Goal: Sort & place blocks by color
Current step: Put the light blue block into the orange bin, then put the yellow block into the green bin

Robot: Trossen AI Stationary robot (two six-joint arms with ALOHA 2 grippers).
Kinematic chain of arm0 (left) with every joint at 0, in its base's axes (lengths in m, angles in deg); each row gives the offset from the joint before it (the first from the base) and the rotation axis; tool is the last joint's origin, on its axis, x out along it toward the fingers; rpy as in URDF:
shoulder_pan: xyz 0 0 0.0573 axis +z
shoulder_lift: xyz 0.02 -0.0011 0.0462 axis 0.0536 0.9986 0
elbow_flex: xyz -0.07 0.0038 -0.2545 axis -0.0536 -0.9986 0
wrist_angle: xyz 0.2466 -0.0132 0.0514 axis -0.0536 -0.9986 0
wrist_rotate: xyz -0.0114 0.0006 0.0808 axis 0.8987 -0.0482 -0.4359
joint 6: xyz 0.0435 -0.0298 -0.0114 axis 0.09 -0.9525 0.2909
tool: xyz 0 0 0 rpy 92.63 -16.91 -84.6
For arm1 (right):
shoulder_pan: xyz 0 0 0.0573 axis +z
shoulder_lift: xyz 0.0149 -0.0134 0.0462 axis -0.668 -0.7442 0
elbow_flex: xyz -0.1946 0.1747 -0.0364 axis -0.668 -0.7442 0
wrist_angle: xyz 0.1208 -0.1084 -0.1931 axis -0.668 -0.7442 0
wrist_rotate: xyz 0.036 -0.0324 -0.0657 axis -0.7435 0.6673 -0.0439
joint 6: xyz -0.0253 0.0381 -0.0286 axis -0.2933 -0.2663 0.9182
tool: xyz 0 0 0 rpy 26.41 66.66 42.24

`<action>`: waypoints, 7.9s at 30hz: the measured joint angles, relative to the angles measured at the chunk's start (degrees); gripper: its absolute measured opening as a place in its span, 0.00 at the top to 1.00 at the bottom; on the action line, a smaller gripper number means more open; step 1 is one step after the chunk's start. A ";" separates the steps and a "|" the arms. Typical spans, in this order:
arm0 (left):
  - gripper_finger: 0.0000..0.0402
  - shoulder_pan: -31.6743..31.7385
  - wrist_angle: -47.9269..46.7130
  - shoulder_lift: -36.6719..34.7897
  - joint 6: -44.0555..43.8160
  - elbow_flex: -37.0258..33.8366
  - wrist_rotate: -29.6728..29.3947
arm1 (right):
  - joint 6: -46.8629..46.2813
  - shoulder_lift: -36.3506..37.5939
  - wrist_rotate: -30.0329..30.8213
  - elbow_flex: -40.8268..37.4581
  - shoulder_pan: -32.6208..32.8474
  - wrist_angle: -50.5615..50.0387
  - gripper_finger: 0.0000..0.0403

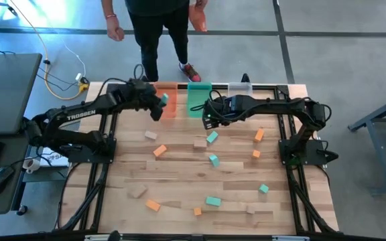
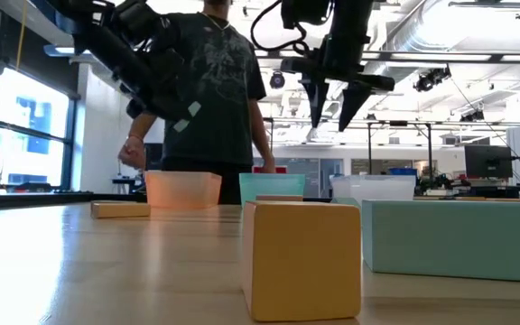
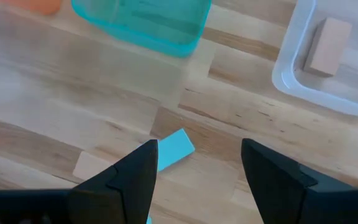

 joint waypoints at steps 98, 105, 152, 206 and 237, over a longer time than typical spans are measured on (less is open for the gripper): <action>0.45 6.71 -21.07 4.32 7.08 13.29 3.92 | 11.33 0.07 -15.50 -11.49 13.14 -22.73 0.45; 0.45 4.90 -21.17 4.34 5.52 13.27 3.94 | 11.99 3.49 -14.71 -15.57 13.26 -25.13 0.45; 0.45 2.60 -19.83 4.38 -0.24 13.27 3.74 | -33.07 29.14 -14.48 -48.25 13.46 7.86 0.31; 0.45 2.62 -19.83 4.38 3.43 13.27 3.75 | -16.77 29.11 5.18 -36.75 6.22 40.79 0.73; 0.45 2.64 -16.44 4.38 -2.82 13.25 -0.49 | 28.49 19.47 -15.95 -17.28 -22.37 47.41 0.73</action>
